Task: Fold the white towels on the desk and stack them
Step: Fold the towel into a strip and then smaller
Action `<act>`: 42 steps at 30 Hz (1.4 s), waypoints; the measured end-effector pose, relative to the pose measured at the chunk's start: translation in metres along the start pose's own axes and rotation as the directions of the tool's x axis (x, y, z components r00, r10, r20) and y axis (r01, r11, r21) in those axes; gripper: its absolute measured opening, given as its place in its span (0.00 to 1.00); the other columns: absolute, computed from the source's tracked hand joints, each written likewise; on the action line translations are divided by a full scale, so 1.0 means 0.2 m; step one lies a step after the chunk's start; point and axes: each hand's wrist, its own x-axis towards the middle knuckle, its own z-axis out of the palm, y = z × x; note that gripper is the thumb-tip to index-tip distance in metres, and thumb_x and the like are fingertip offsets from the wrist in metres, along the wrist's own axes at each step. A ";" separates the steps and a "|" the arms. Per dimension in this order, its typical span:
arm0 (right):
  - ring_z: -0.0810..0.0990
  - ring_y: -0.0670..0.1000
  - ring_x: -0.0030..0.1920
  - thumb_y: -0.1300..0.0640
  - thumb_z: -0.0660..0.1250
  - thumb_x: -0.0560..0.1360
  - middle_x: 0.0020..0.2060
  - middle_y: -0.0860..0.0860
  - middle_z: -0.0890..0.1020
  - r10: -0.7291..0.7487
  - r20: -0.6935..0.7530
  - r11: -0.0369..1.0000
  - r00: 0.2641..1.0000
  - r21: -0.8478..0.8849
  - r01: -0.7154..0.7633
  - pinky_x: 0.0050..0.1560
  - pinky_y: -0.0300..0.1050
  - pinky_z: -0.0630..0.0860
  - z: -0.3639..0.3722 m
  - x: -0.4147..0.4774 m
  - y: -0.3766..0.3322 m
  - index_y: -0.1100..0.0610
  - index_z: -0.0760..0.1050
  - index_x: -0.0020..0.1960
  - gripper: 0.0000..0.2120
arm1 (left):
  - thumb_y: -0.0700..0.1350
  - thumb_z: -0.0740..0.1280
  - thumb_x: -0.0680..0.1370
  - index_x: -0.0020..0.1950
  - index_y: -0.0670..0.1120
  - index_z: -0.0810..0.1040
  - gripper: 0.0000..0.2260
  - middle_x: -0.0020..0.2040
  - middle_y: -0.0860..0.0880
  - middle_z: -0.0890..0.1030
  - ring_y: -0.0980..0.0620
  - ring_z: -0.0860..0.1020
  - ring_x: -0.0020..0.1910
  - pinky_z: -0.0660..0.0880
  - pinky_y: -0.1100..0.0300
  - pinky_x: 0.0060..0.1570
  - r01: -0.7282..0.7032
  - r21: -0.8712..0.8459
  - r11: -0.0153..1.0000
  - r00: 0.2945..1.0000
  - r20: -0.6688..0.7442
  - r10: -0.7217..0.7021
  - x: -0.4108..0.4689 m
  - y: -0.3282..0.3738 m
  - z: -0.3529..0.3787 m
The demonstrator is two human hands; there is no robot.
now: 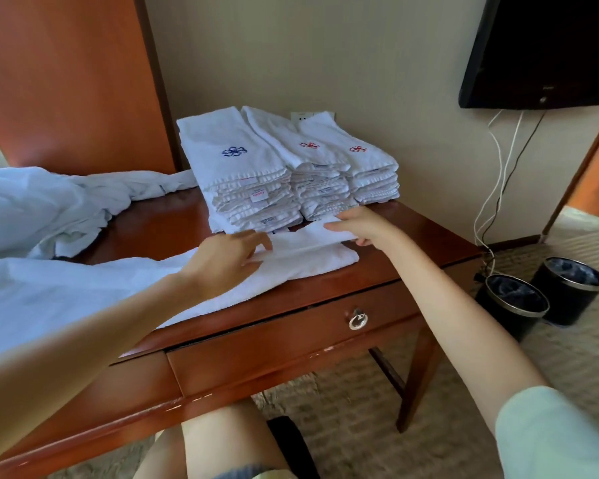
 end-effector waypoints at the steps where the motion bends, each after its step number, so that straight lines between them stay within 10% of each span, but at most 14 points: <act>1: 0.65 0.48 0.29 0.50 0.70 0.75 0.35 0.50 0.69 0.003 0.015 0.997 1.000 -0.078 -0.002 0.30 0.39 0.62 0.02 -0.02 0.04 0.51 0.73 0.47 0.08 | 0.46 0.63 0.80 0.63 0.52 0.74 0.11 0.44 0.56 0.74 0.53 0.74 0.37 0.67 0.62 0.34 -0.016 0.031 0.999 0.994 0.108 0.013 -0.02 0.03 0.01; 4: 0.65 0.50 0.33 0.54 0.71 0.75 0.32 0.51 0.64 -0.048 -0.032 0.985 0.998 -0.168 0.042 0.34 0.42 0.59 0.08 -0.05 0.15 0.59 0.72 0.38 0.12 | 0.48 0.59 0.81 0.66 0.53 0.70 0.13 0.56 0.53 0.77 0.48 0.78 0.49 0.72 0.57 0.45 0.057 0.033 0.998 0.964 0.259 -0.064 -0.07 0.08 0.06; 11: 0.56 0.46 0.28 0.57 0.71 0.74 0.27 0.48 0.56 -0.214 -0.172 0.976 0.962 -0.002 0.217 0.30 0.40 0.51 0.05 -0.01 0.07 0.53 0.57 0.30 0.25 | 0.48 0.62 0.81 0.65 0.52 0.74 0.13 0.55 0.53 0.75 0.49 0.79 0.47 0.72 0.58 0.40 0.014 -0.023 1.000 0.995 0.100 -0.012 -0.08 0.05 0.08; 22: 0.74 0.47 0.32 0.31 0.63 0.72 0.32 0.47 0.77 0.114 -0.171 0.828 0.979 -0.528 -0.189 0.31 0.42 0.65 0.10 -0.02 0.08 0.54 0.71 0.37 0.25 | 0.45 0.63 0.80 0.68 0.52 0.72 0.16 0.63 0.52 0.71 0.49 0.73 0.61 0.76 0.55 0.47 0.061 0.081 0.995 0.989 0.126 -0.071 -0.03 0.09 0.12; 28: 0.63 0.47 0.28 0.43 0.68 0.74 0.27 0.48 0.63 -0.024 -0.116 0.967 0.993 -0.254 -0.007 0.30 0.41 0.57 0.08 -0.03 0.10 0.53 0.61 0.32 0.22 | 0.50 0.58 0.82 0.75 0.53 0.65 0.20 0.72 0.53 0.68 0.50 0.70 0.67 0.66 0.57 0.63 0.032 0.068 0.997 0.977 0.208 -0.045 0.00 0.09 0.14; 32: 0.71 0.52 0.39 0.49 0.68 0.76 0.32 0.58 0.69 -0.092 -0.290 0.992 0.953 0.052 0.111 0.41 0.43 0.65 0.01 -0.08 0.13 0.67 0.75 0.44 0.19 | 0.56 0.54 0.83 0.77 0.53 0.61 0.22 0.75 0.52 0.66 0.49 0.69 0.70 0.65 0.57 0.64 0.197 -0.041 0.980 0.942 0.286 -0.177 0.00 0.04 0.17; 38: 0.79 0.53 0.42 0.44 0.68 0.75 0.36 0.49 0.80 0.104 -0.327 0.880 0.939 -0.410 -0.241 0.38 0.42 0.69 -0.01 -0.20 0.21 0.50 0.75 0.37 0.13 | 0.56 0.53 0.83 0.79 0.54 0.53 0.25 0.79 0.53 0.55 0.52 0.54 0.77 0.51 0.54 0.75 0.191 0.048 0.981 0.911 0.365 -0.195 -0.01 0.01 0.21; 42: 0.74 0.55 0.60 0.49 0.65 0.78 0.60 0.51 0.78 -0.290 -0.410 0.806 0.865 -0.591 -0.009 0.55 0.49 0.71 0.06 -0.19 0.11 0.53 0.75 0.61 0.14 | 0.55 0.53 0.83 0.79 0.54 0.52 0.25 0.79 0.52 0.54 0.51 0.53 0.78 0.51 0.52 0.76 0.208 0.088 0.974 0.898 0.377 -0.226 0.00 0.04 0.22</act>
